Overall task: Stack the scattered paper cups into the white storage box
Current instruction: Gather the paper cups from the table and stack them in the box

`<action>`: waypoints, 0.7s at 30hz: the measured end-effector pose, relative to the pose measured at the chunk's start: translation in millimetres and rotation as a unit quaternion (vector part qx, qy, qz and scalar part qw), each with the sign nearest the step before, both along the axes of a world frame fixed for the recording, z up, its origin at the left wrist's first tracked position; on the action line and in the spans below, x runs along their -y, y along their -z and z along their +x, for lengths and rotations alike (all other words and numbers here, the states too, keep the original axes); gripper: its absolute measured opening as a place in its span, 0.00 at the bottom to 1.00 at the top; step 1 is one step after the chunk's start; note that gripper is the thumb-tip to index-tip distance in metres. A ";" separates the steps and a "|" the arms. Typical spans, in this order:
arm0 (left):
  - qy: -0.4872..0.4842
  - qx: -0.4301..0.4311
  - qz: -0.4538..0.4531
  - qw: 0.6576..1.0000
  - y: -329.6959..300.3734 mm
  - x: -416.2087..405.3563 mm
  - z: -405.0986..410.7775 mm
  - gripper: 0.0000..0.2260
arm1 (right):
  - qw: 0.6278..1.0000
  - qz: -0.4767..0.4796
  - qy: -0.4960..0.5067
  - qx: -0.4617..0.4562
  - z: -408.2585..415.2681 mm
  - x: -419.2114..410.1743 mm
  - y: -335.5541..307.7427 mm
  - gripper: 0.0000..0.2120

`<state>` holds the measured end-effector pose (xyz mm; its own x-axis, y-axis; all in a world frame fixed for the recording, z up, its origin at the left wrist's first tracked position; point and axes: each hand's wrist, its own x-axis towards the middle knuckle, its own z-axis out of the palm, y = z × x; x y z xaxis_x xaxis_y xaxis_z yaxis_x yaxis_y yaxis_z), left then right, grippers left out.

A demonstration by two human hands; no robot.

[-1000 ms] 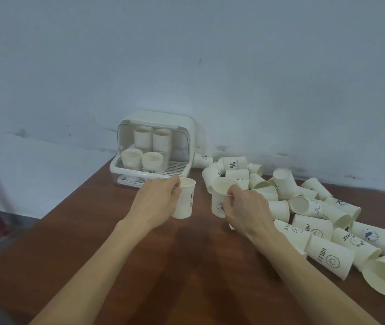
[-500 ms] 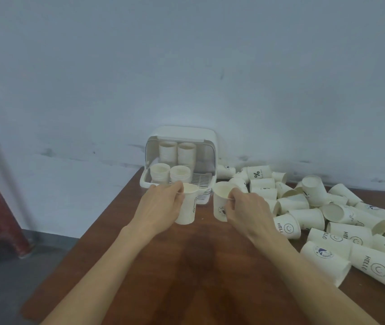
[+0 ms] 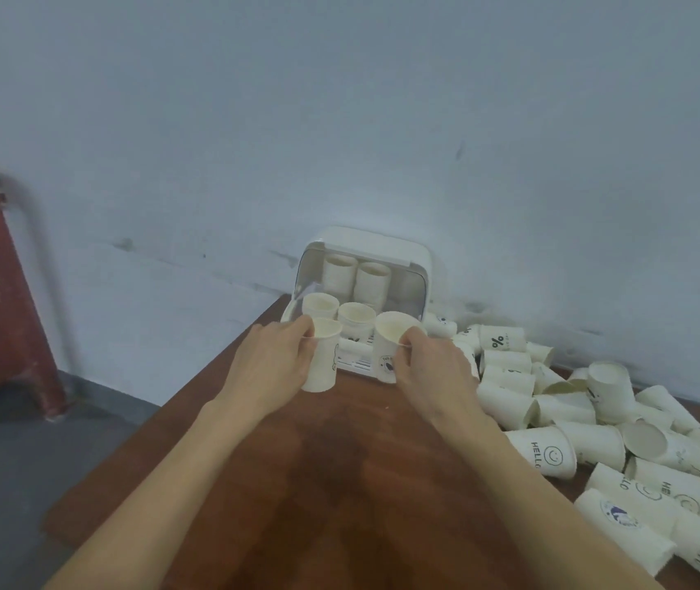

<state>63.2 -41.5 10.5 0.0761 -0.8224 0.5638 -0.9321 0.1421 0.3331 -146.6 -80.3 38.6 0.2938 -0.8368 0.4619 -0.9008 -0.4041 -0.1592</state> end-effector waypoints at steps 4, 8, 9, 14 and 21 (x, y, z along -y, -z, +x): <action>-0.015 -0.012 -0.002 1.000 4.6 9.4 0.2 0.05 | 1.000 -0.018 -0.006 0.006 16.0 37.9 3.3 0.08; -0.020 -0.003 -0.009 1.000 8.0 24.2 5.7 0.04 | 1.000 -0.019 0.013 0.013 32.8 73.6 1.8 0.07; -0.021 -0.001 -0.009 1.000 9.0 27.9 8.2 0.03 | 1.000 -0.015 0.018 0.015 36.6 80.9 1.1 0.07; -0.019 -0.021 -0.014 1.000 20.5 38.1 16.4 0.04 | 1.000 -0.004 0.018 0.009 54.8 109.0 0.3 0.06; -0.019 -0.022 -0.004 1.000 32.9 44.2 27.8 0.05 | 1.000 0.013 0.020 -0.020 72.8 132.6 11.1 0.03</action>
<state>91.0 -85.6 -22.4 0.1319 -0.8138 0.5660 -0.9218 0.1094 0.3720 -73.8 -212.9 27.5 0.2779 -0.8594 0.4293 -0.9218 -0.3643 -0.1324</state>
